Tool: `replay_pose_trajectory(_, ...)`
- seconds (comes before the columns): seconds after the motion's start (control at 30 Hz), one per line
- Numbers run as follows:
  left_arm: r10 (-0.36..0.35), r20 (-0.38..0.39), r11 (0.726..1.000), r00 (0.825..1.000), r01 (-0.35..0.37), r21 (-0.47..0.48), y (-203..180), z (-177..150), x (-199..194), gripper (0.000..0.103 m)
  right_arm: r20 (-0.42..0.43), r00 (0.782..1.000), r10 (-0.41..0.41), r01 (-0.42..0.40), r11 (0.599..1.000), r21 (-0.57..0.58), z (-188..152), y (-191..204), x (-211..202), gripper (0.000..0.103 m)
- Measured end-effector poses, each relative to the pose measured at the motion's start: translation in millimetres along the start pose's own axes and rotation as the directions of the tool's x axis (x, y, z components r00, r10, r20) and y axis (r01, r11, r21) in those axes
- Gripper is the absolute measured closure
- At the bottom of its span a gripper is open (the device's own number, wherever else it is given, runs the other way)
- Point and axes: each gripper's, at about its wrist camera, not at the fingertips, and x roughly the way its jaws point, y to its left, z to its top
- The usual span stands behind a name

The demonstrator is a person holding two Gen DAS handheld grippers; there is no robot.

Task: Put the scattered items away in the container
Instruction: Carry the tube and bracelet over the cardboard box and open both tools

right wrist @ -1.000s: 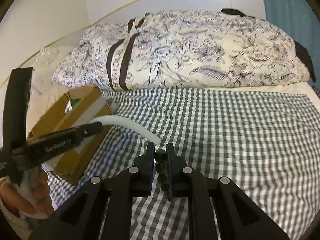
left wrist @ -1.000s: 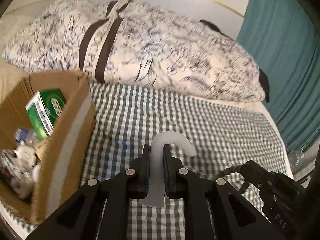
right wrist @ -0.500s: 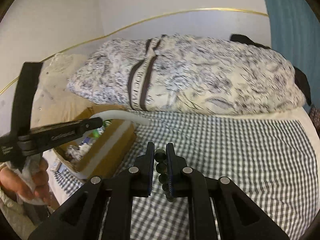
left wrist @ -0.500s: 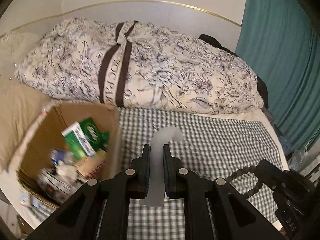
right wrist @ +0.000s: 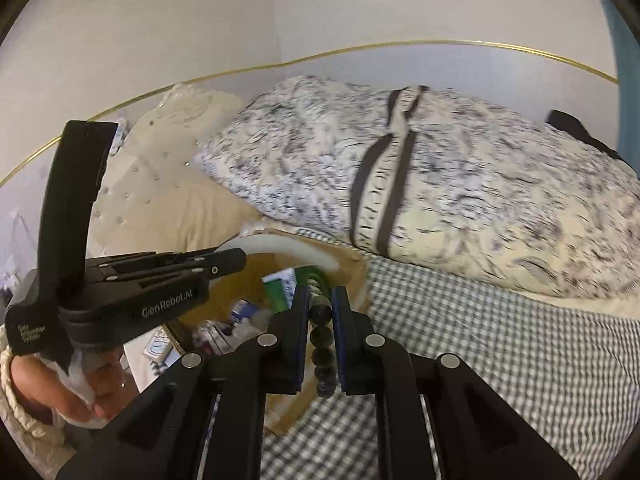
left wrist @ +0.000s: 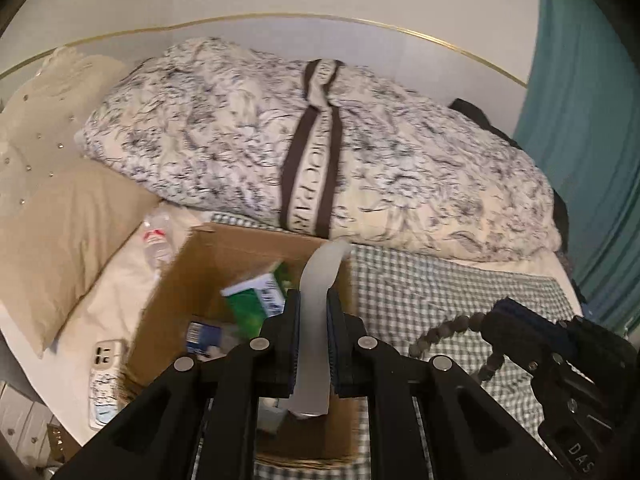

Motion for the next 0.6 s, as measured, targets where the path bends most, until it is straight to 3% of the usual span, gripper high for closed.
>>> replay_pose_trajectory(0.23,-0.005,-0.073,0.999,0.997,0.002,-0.048,37,-14,38,0.088,-0.074,0.996,0.046,-0.048,0.998,-0.028,1,32,63,0.092)
replay_pose_trajectory(0.33,0.009,-0.109,0.999,0.994,-0.014,-0.045,43,-22,52,0.077,-0.110,0.990,0.084,-0.085,0.996,-0.002,-5,36,82,0.091)
replay_pose_trajectory(0.37,0.042,-0.128,0.998,0.991,-0.049,-0.048,47,-24,57,0.057,-0.120,0.989,0.090,-0.090,0.996,0.005,-7,36,88,0.087)
replay_pose_trajectory(0.4,0.069,-0.147,0.995,0.987,-0.078,-0.054,49,-26,61,0.032,-0.127,0.989,0.070,-0.070,0.998,0.000,-8,36,91,0.075)
replay_pose_trajectory(0.43,0.083,-0.162,0.993,0.983,-0.095,-0.069,54,-28,64,0.021,-0.131,0.991,0.013,-0.014,1.000,-0.009,-10,35,92,0.057)
replay_pose_trajectory(0.47,0.083,-0.162,0.992,0.983,-0.097,-0.085,58,-30,64,0.013,-0.134,0.990,-0.051,0.050,0.999,-0.013,-11,31,92,0.045)
replay_pose_trajectory(0.5,0.076,-0.152,0.991,0.985,-0.092,-0.101,61,-32,63,0.013,-0.132,0.987,-0.096,0.096,0.995,-0.008,-13,26,89,0.020)
replay_pose_trajectory(0.53,0.073,-0.146,0.990,0.987,-0.089,-0.109,61,-33,62,0.013,-0.120,0.985,-0.122,0.123,0.992,0.001,-15,21,84,0.012)
replay_pose_trajectory(0.6,0.083,-0.134,0.991,0.987,-0.096,-0.093,55,-37,59,0.008,-0.086,0.985,-0.150,0.153,0.988,0.031,-22,10,70,0.012)
